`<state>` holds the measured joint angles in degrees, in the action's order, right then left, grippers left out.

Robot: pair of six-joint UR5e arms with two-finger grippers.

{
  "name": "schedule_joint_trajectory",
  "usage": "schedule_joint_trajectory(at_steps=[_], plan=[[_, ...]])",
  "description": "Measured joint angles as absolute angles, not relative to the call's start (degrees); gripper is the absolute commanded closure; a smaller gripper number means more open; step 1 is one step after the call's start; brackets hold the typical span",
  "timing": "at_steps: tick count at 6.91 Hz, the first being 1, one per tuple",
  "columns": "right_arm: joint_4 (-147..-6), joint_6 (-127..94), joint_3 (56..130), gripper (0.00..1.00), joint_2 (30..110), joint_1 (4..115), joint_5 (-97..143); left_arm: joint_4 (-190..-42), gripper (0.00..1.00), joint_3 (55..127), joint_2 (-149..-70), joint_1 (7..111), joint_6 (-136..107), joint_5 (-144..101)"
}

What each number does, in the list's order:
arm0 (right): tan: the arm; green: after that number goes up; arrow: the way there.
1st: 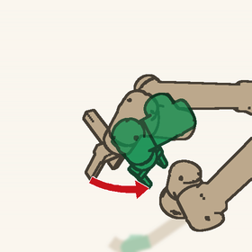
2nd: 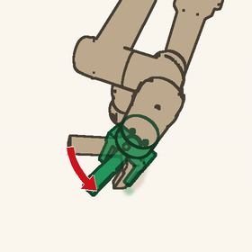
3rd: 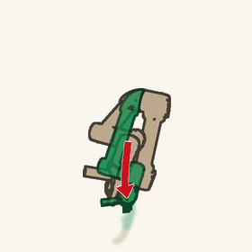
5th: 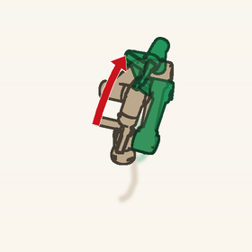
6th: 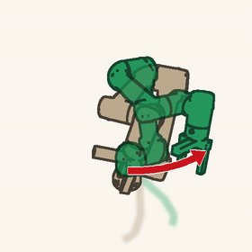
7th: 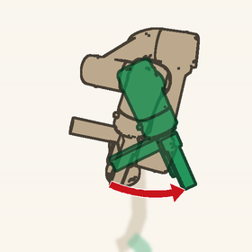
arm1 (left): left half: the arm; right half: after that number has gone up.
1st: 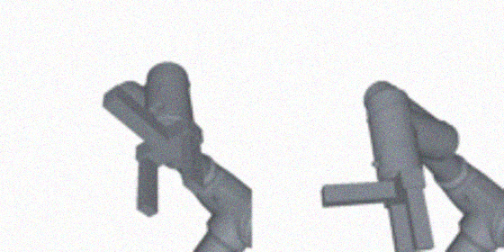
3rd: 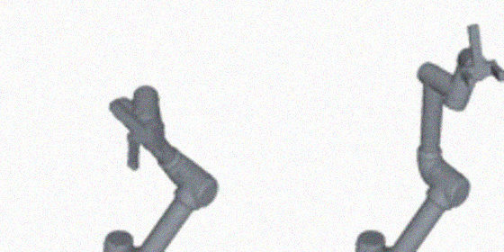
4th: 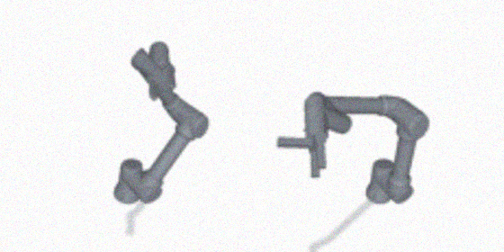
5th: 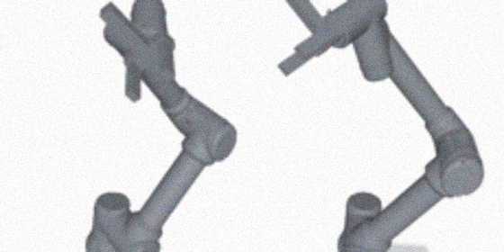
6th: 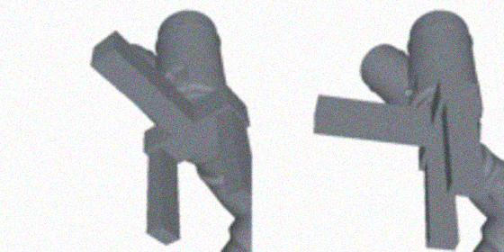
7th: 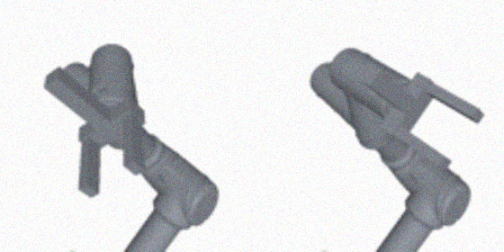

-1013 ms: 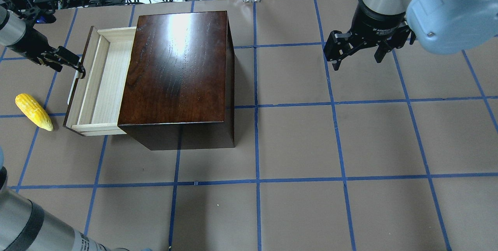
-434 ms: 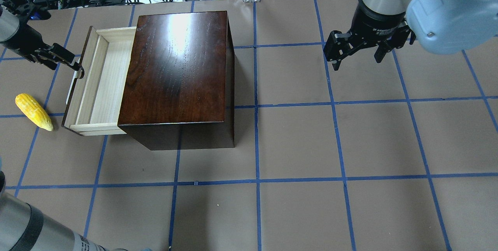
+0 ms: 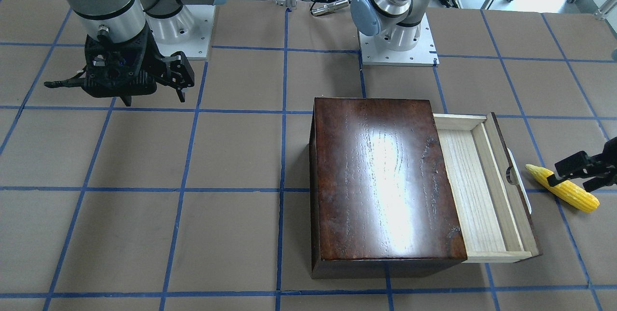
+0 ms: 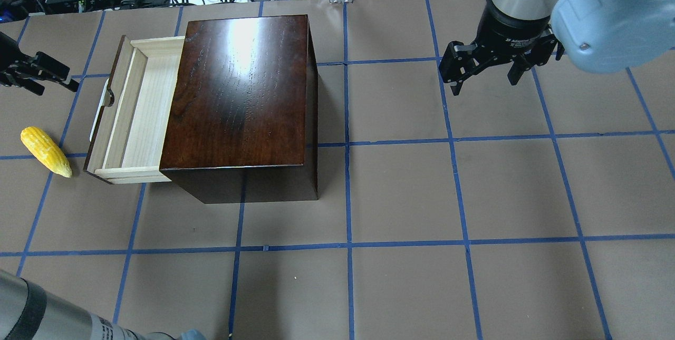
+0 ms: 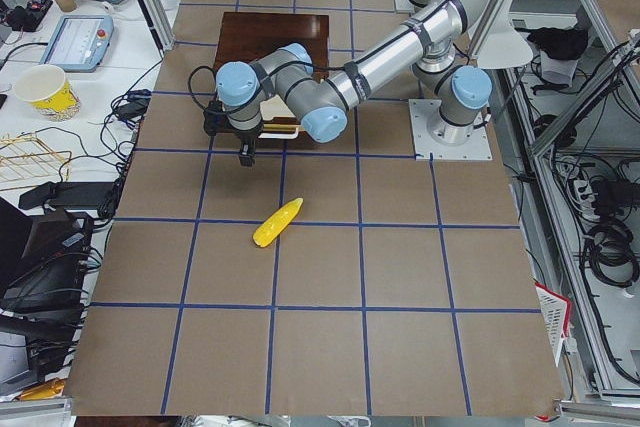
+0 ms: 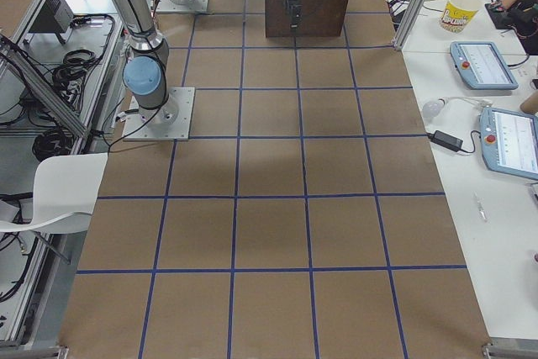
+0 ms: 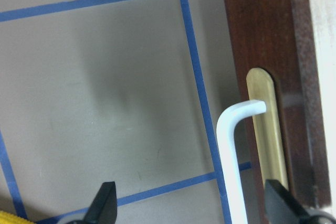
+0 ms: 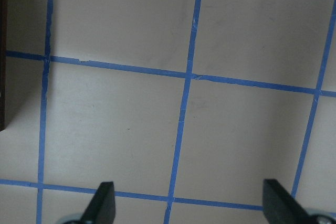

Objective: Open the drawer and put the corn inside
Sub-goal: 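Release the handle and move the left gripper toward the corn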

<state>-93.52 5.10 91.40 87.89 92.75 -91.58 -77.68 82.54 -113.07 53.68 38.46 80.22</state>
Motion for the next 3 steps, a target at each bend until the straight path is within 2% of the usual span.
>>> schedule_joint_trajectory(at_steps=[3], plan=[[-93.5, 5.1, 91.4, 0.0, 87.9, 92.8, -91.6, -75.3, 0.0, 82.6, -114.8, 49.0, 30.8, 80.2]])
